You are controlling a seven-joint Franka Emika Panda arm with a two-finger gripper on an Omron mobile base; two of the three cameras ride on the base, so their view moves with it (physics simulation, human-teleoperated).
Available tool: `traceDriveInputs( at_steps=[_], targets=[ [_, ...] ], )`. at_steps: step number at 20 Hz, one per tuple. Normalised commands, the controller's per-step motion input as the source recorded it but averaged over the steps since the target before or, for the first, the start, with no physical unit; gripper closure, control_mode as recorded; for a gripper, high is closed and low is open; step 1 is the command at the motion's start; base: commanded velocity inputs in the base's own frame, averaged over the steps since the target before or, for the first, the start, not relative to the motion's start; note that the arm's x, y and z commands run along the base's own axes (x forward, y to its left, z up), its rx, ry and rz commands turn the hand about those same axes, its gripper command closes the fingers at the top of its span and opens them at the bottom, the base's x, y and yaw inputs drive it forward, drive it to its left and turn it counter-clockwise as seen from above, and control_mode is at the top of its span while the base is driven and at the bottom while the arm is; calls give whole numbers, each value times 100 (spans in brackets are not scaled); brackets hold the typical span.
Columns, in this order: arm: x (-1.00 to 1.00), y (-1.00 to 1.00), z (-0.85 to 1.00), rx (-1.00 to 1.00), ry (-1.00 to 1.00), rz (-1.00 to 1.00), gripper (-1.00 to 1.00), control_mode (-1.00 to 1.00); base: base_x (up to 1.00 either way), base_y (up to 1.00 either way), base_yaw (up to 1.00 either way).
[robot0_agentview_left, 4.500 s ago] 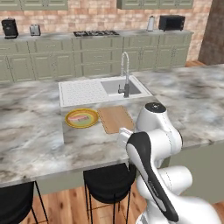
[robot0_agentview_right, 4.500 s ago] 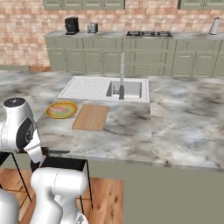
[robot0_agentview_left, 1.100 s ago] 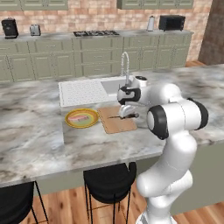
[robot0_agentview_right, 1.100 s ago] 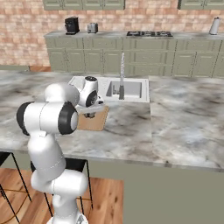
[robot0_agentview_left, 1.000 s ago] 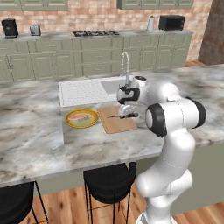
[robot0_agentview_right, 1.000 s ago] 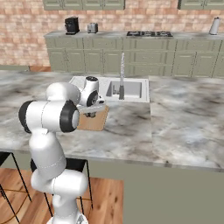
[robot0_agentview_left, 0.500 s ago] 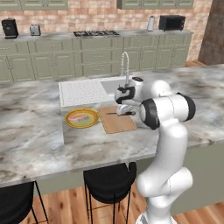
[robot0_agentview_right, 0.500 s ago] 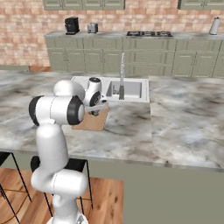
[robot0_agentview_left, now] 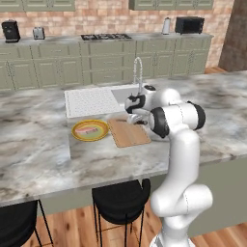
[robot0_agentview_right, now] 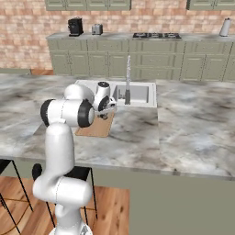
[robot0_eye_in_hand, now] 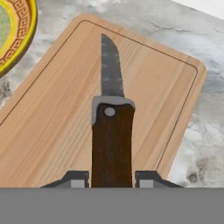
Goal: Pick up the knife from the drawer and place it on the cutting board. Then place the meat from the plate to the cutting board.
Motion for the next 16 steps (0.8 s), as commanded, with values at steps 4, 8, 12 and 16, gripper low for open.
traceDriveInputs(
  at_steps=[4, 8, 12, 16],
  targets=[
    [51, 0, -28, 0, 0, 0, 100, -100, 0, 0, 0],
    [40, 0, -30, 0, 0, 2, 100, -100, 0, 0, 0],
    [35, 1, -35, 0, 0, 2, 100, -100, 0, 0, 0],
    [30, 9, -41, -3, 2, 2, 100, -100, 0, 0, 0]
  ],
)
